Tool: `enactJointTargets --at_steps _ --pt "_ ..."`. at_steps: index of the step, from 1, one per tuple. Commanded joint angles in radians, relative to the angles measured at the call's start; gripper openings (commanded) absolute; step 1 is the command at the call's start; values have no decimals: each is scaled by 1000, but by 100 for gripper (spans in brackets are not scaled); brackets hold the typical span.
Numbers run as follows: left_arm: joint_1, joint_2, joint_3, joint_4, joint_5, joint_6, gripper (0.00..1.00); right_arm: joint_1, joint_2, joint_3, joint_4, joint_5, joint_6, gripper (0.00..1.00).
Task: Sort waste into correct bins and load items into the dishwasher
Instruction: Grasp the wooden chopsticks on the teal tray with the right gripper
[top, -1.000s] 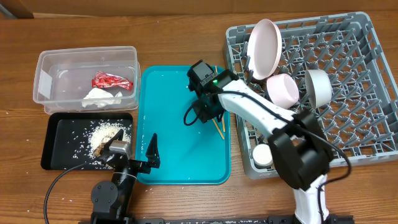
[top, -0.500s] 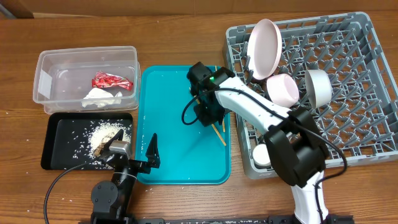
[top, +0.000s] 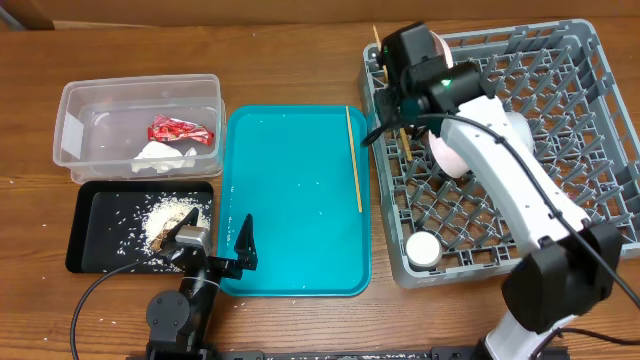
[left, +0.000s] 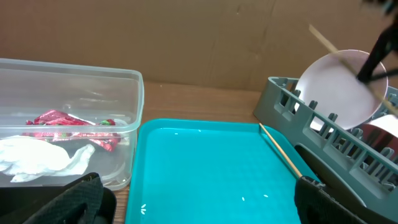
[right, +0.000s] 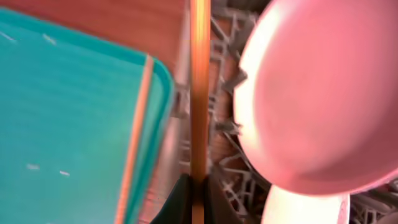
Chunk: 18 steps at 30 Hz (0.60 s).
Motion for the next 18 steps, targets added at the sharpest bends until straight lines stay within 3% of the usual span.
enactJointTargets --at_steps 1,3,4,6,8,18 --pt "5 -10 -3 -3 -11 -14 100 8 55 -46 -7 -29 -64 4" --pt "5 -10 -3 -3 -11 -14 100 16 76 -49 -28 -30 -64 4" --pt "5 -10 -3 -3 -11 -14 100 19 82 -49 -34 -30 -63 13" --pt "5 -10 -3 -3 -11 -14 100 24 79 -46 -35 -18 -11 44" --pt "5 -10 -3 -3 -11 -14 100 37 63 -28 -42 -19 43 59" --pt "5 -10 -3 -3 -11 -14 100 237 22 -32 3 -39 92 61"
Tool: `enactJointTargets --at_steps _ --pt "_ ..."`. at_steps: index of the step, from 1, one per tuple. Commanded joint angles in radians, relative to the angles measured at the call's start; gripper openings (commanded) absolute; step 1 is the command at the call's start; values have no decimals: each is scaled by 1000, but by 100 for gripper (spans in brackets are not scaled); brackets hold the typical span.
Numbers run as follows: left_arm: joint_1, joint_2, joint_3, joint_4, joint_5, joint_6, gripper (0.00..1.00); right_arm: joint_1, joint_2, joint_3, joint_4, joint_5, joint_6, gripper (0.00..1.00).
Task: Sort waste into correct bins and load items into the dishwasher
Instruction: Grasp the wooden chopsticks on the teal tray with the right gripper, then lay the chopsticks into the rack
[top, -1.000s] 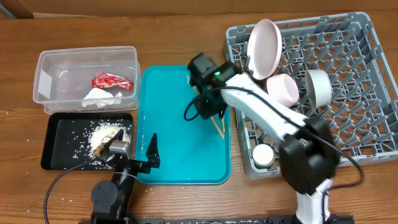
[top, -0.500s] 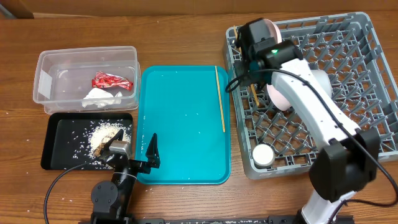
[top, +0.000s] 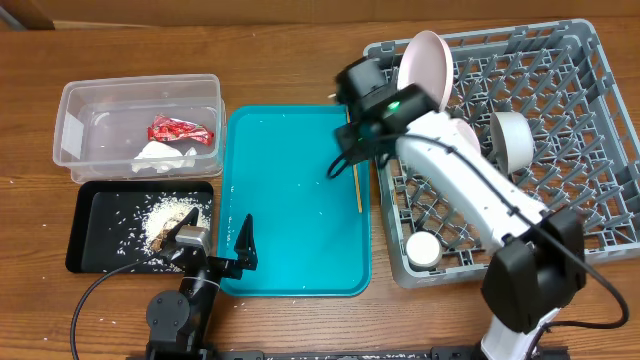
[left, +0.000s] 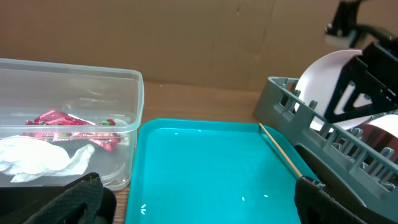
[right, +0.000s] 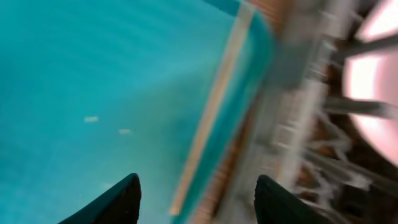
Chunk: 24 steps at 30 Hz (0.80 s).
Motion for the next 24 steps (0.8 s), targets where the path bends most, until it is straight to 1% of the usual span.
enactJointTargets --at_steps 1,3,5,7,8,11,17,18,19,20,22,23,24 --pt "5 -10 -3 -3 -11 -14 100 65 -11 -3 38 20 26 61" --pt "5 -10 -3 -3 -11 -14 100 80 12 -29 77 97 56 60" --pt "5 -10 -3 -3 -11 -14 100 79 57 -51 114 204 128 61" --pt "5 -10 -3 -3 -11 -14 100 61 104 -55 131 234 134 61" --pt "5 -10 -3 -3 -11 -14 100 53 123 -55 139 231 134 61" --pt "5 -10 -3 -3 -11 -14 100 32 195 -55 167 176 134 52" --pt "5 -10 -3 -3 -11 -14 100 33 286 -55 171 166 156 51" --pt "5 -10 -3 -3 -11 -14 100 33 300 -55 171 165 164 48" --pt "5 -10 -3 -3 -11 -14 100 33 311 -55 170 166 174 44" --pt "5 -10 -3 -3 -11 -14 100 33 319 -55 166 161 179 36" --pt "5 -10 -3 -3 -11 -14 100 35 323 -55 153 127 179 11" --pt "5 -10 -3 -3 -11 -14 100 38 313 -45 125 116 179 4" --pt "5 -10 -3 -3 -11 -14 100 42 299 -33 103 117 179 4"
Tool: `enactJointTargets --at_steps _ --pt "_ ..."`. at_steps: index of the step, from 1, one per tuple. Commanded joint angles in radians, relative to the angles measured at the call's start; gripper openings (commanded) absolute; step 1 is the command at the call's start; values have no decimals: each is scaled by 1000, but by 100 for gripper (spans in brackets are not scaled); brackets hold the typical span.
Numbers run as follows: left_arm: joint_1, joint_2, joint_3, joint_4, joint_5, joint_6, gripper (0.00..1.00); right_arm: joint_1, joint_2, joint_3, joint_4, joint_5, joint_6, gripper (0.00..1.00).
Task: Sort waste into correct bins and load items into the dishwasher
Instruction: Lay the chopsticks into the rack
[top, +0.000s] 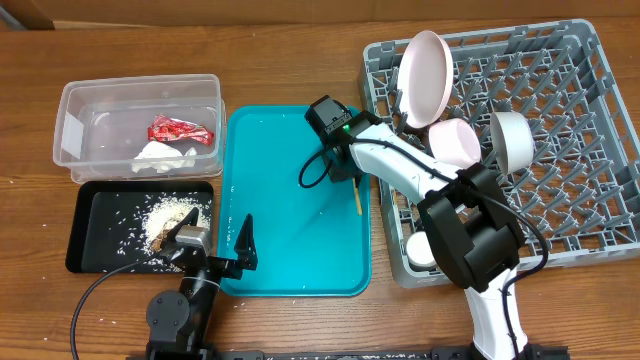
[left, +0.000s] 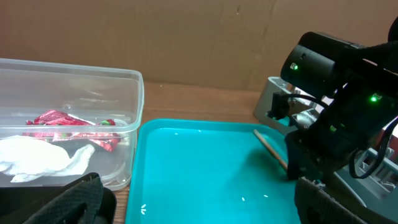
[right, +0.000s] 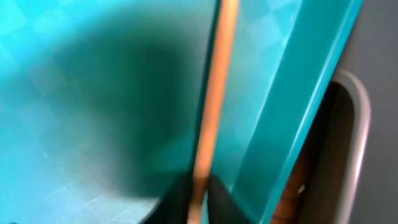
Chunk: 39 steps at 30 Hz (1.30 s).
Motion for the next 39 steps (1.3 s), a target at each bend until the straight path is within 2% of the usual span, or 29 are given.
enactJointTargets --at_steps 1,7,11,16,21,22,24,27,30,32,33,34,37,39 --pt "5 -10 -3 -3 -12 -14 100 8 -6 29 -56 -29 2 4" --pt "5 -10 -3 -3 -11 -14 100 2 -222 140 -119 -28 -8 4" --pt "5 -10 -3 -3 -12 -14 100 -66 -364 146 -108 19 -128 4" --pt "5 -10 -3 -3 -11 -14 100 -167 -333 78 -124 13 -161 4" --pt "5 -10 -3 -3 -12 -14 100 -183 -259 -28 -96 25 -195 4" --pt "5 -10 -3 -3 -12 -14 100 -183 -255 -28 -102 24 -195 13" --pt "5 -10 -3 -3 -12 -14 100 -178 -264 -21 -117 24 -182 38" --pt "5 -10 -3 -3 -12 -14 100 -165 -300 6 -157 19 -138 45" --pt "5 -10 -3 -3 -11 -14 100 -129 -435 51 -236 -78 -100 47" --pt "5 -10 -3 -3 -12 -14 100 -80 -564 53 -259 -151 -100 53" --pt "5 -10 -3 -3 -12 -14 100 -56 -613 53 -264 -166 -99 61" --pt "5 -10 -3 -3 -11 -14 100 -27 -667 53 -267 -177 -100 100" --pt "5 -10 -3 -3 -12 -14 100 71 -833 53 -257 -206 -100 100" --pt "5 -10 -3 -3 -12 -14 100 112 -911 53 -316 -209 -101 100"
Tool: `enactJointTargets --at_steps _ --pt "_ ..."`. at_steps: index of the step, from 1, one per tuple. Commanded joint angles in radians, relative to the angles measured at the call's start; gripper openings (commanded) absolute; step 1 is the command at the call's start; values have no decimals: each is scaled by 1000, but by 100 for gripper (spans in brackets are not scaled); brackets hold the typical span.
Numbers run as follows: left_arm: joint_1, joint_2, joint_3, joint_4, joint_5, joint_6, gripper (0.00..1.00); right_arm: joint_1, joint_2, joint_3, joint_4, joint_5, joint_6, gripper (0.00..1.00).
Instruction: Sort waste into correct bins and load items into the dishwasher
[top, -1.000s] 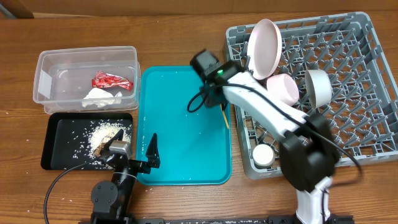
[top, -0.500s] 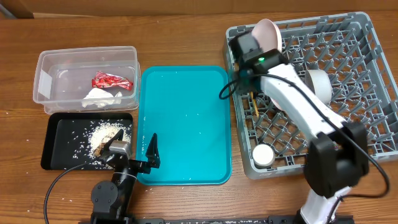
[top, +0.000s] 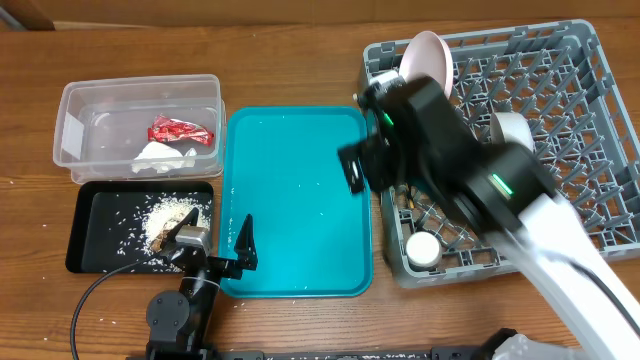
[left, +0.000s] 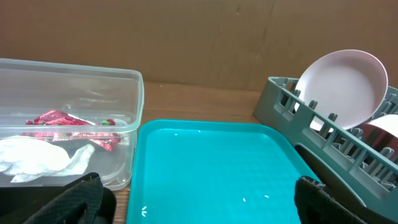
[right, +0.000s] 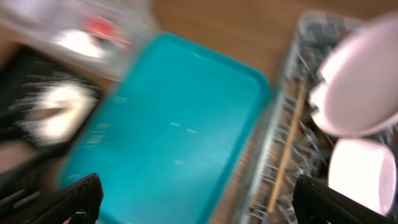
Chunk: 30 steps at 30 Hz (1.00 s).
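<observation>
My right gripper (right: 198, 185) is open and empty, high above the seam between the teal tray (top: 295, 200) and the grey dish rack (top: 590, 230). The right wrist view is blurred. A wooden chopstick (right: 286, 155) lies in the rack's left side. The rack also holds an upright pink plate (top: 425, 50), a pink cup (right: 364, 174), a white bowl (top: 505, 130) and a small white cup (top: 422, 250). The tray carries only a few rice grains. My left gripper (left: 198, 186) rests open at the tray's near edge, holding nothing.
A clear bin (top: 140, 125) at the left holds a red wrapper (top: 180, 130) and a white tissue (top: 165, 155). In front of it stands a black tray (top: 100, 230) with rice scraps (top: 170, 220). The raised right arm hides part of the rack in the overhead view.
The right gripper was low on the tray, shut on the chopstick by its right rim. Now it is open and high up, the tray has no chopstick, and one lies in the rack.
The right gripper held one chopstick at the rack's left edge while another lay on the tray. Then it was open over the tray. Then it was shut on the tray's chopstick. Now the tray is bare of chopsticks and the gripper is open. The left arm stayed still.
</observation>
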Motion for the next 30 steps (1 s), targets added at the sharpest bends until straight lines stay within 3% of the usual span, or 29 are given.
enactJointTargets --at_steps 1,7,11,16,20,24,30 --pt "5 -10 -3 -3 -11 -14 100 53 -126 15 -72 -29 -3 100" --pt "5 -10 -3 -3 -11 -14 100 42 -322 15 -198 55 3 100" --pt "5 -10 -3 -3 -11 -14 100 24 -449 8 -188 171 3 100" --pt "5 -10 -3 -3 -11 -14 100 -251 -603 -188 114 65 -1 100" --pt "5 -10 -3 -3 -11 -14 100 -405 -713 -487 403 -60 0 100" --pt "5 -10 -3 -3 -11 -14 100 -458 -851 -797 606 -129 1 100" --pt "5 -10 -3 -3 -11 -14 100 -463 -1098 -1142 742 -147 3 100"
